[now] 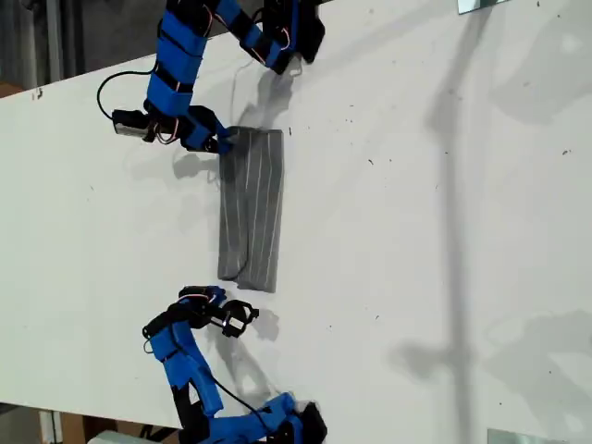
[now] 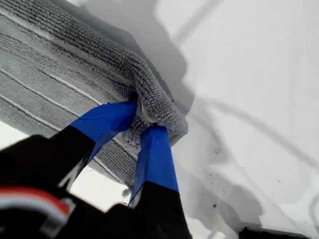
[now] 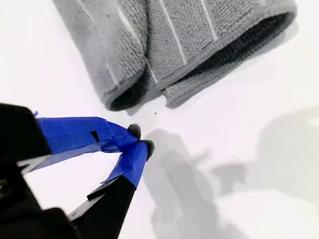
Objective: Grasp corners of a square towel and fold twice.
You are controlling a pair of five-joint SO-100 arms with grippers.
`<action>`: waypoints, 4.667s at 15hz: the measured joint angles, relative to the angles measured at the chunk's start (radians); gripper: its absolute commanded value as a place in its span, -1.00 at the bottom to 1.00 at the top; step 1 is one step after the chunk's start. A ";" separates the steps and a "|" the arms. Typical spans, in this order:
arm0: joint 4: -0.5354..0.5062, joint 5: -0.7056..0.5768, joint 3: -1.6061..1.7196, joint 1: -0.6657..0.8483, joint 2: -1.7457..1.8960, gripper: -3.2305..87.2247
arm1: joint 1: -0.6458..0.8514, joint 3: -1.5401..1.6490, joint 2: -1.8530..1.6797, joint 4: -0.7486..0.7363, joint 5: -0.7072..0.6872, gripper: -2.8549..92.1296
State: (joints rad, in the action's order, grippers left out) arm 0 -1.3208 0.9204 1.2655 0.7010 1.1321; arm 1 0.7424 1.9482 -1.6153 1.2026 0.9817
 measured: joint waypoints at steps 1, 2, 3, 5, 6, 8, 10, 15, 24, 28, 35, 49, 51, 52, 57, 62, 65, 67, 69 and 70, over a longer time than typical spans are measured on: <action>-0.032 0.000 -0.026 -0.018 0.003 -0.92 | -0.014 -0.005 0.000 0.009 0.000 -0.94; -0.044 0.002 -0.054 -0.034 0.003 -0.79 | -0.015 -0.008 -0.002 0.015 0.000 -0.94; -0.054 -0.002 -0.075 -0.035 0.003 -0.65 | -0.011 -0.008 -0.002 0.017 0.000 -0.94; -0.049 -0.003 -0.118 -0.040 -0.035 -0.47 | -0.017 -0.008 0.000 0.017 0.000 -0.94; -0.054 -0.003 -0.133 -0.057 -0.051 -0.45 | -0.020 -0.008 0.005 0.017 0.000 -0.94; -0.049 0.012 -0.187 -0.100 -0.083 -0.46 | -0.031 -0.008 0.015 0.011 0.000 -0.94; -0.051 0.035 -0.204 -0.110 -0.121 -0.49 | -0.046 -0.008 0.018 0.011 0.000 -0.94; -0.043 0.083 -0.210 -0.118 -0.225 -0.69 | -0.078 -0.008 0.018 0.008 0.006 -0.94; -0.117 0.075 -0.325 -0.123 -0.241 -0.94 | -0.112 -0.008 0.018 -0.005 0.021 -0.94; -0.164 0.058 -0.359 -0.123 -0.239 -0.94 | -0.120 -0.008 0.018 0.008 0.021 -0.94; -0.256 0.034 -0.437 -0.144 -0.209 -0.94 | -0.121 -0.008 0.018 0.018 0.021 -0.94; -0.259 0.002 -0.437 -0.135 -0.256 -0.94 | -0.130 -0.008 0.018 0.000 0.035 -0.94; -0.259 0.002 -0.437 -0.137 -0.256 -0.94 | -0.143 -0.008 0.018 0.006 0.046 -0.94; -0.259 0.003 -0.437 -0.141 -0.256 -0.94 | -0.155 -0.008 0.018 0.017 0.055 -0.94; -0.311 0.020 -0.437 -0.221 -0.207 -0.94 | -0.236 -0.008 -0.118 0.158 0.083 -0.94; -0.318 0.057 -0.433 -0.330 -0.195 -0.94 | -0.331 0.178 -0.388 0.190 0.161 -0.94; -0.321 0.057 -0.423 -0.351 -0.190 -0.94 | -0.397 0.256 -0.410 0.160 0.199 -0.94; -0.327 0.061 -0.423 -0.353 -0.156 -0.94 | -0.443 0.273 -0.410 0.155 0.204 -0.94; -0.336 0.058 -0.413 -0.350 -0.140 -0.94 | -0.456 0.275 -0.407 0.155 0.207 -0.94; -0.337 0.054 -0.399 -0.342 -0.138 -0.94 | -0.476 0.275 -0.396 0.153 0.207 -0.94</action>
State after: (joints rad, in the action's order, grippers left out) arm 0 -1.6582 0.9741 0.8667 0.3590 0.9940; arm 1 0.2669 2.2227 -2.0110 1.3560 1.1888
